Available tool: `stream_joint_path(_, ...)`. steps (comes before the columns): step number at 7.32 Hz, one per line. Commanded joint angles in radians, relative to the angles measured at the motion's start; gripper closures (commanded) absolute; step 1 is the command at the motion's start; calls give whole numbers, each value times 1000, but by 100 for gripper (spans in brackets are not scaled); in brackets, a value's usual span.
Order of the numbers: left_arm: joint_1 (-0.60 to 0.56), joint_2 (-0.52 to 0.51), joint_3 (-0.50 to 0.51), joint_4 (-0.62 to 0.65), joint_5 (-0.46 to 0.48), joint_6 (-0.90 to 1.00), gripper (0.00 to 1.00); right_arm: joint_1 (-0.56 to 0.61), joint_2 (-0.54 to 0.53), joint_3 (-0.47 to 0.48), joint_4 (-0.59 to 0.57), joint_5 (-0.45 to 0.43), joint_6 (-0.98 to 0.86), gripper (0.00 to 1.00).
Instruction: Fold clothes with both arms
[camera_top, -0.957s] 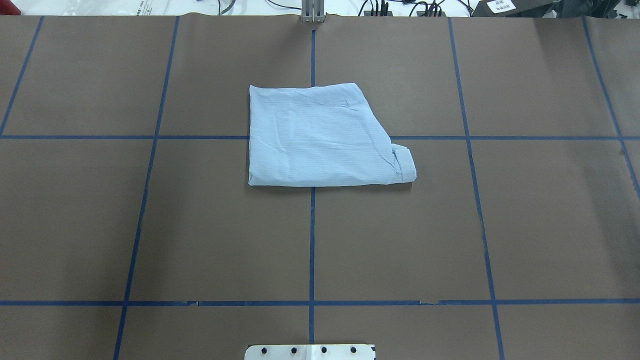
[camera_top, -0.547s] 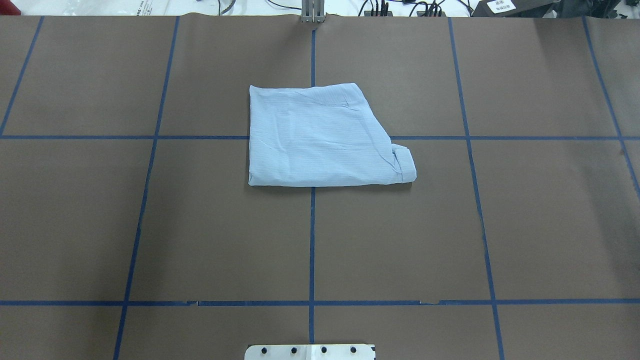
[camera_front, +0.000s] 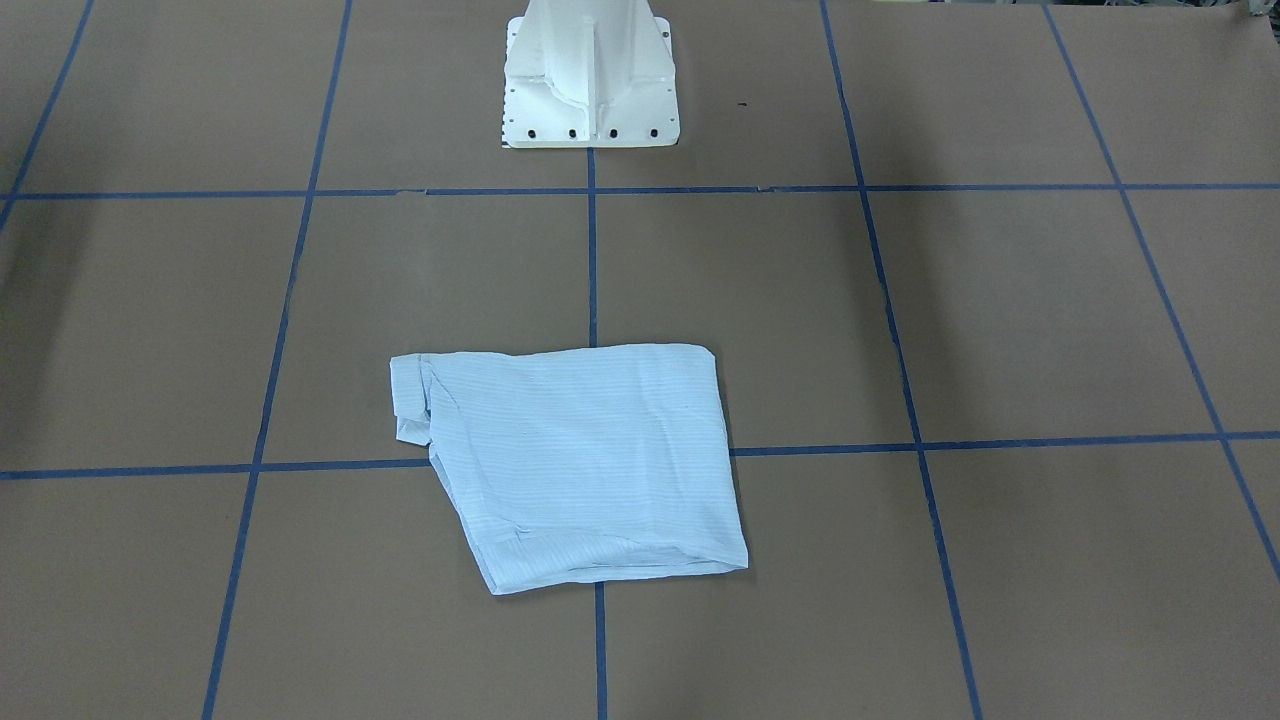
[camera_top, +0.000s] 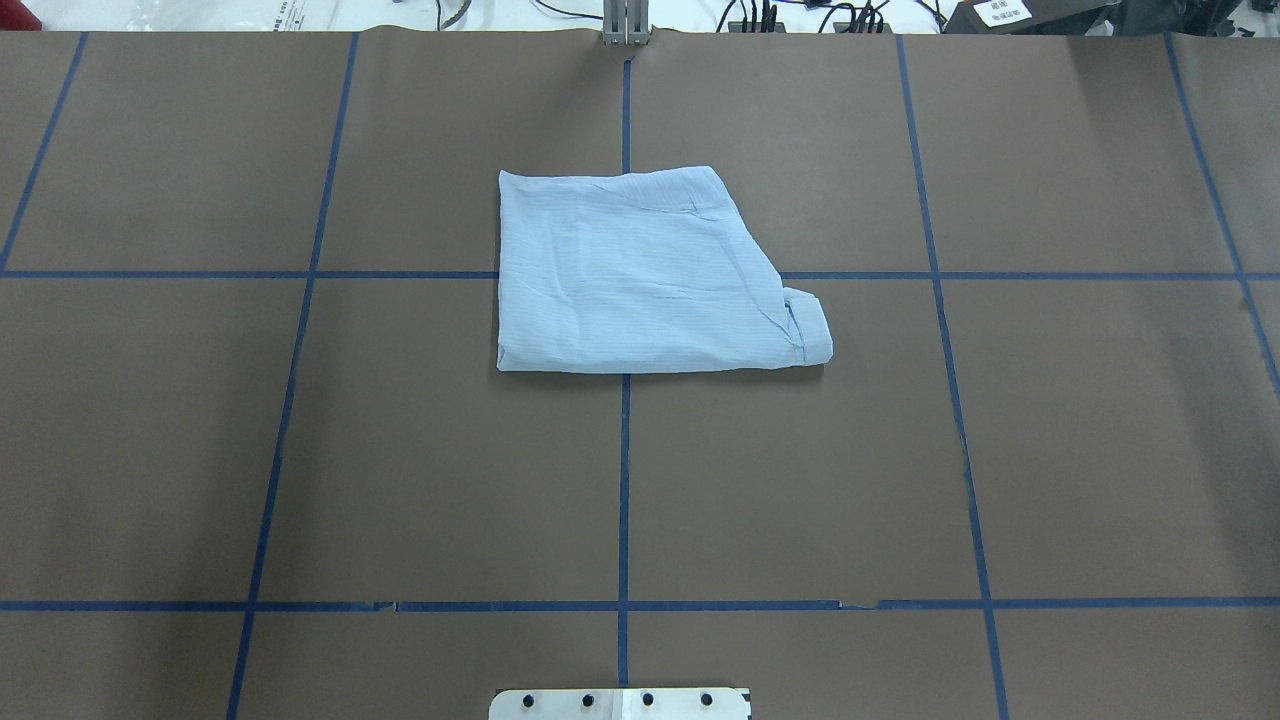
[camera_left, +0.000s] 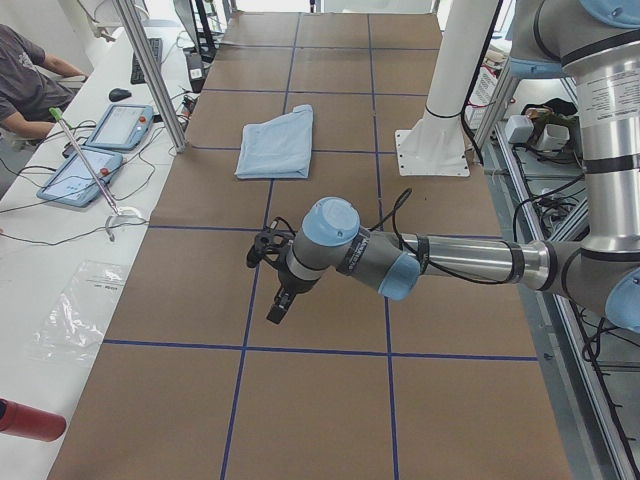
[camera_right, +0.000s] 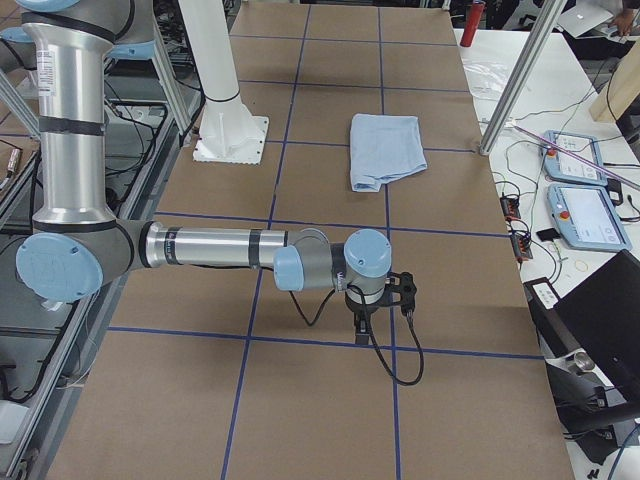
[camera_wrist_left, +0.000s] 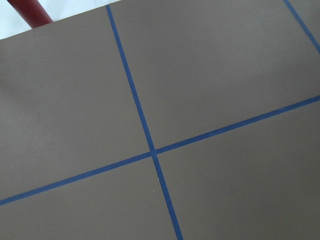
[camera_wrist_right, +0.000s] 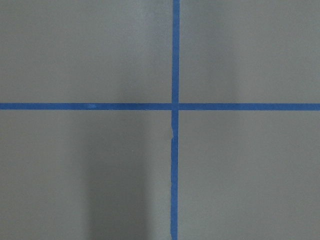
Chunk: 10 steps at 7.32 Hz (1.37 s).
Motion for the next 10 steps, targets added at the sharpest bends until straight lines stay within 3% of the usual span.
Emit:
stream_joint_path(1,-3,3,-5,1,-11,1,0,-1,-5,0,-1,-1,2,0)
stream_joint_path(3,-3,23,-20,0,-12,1,0,-3,-2,-5,-2,-10,4,0)
stream_joint_path(4,-2,23,-20,0,-12,-1,0,-3,6,0,-11,-58,-4,0)
stream_joint_path(6,-2,23,-20,9,-14,-1,0,-4,8,2,-15,-56,-5,0)
stream_joint_path(8,-3,41,-20,9,-75,-1,0,-4,5,2,-18,-45,-5,0)
stream_joint_path(10,-3,46,-16,4,-77,-1,0,-18,3,2,-18,6,-5,0)
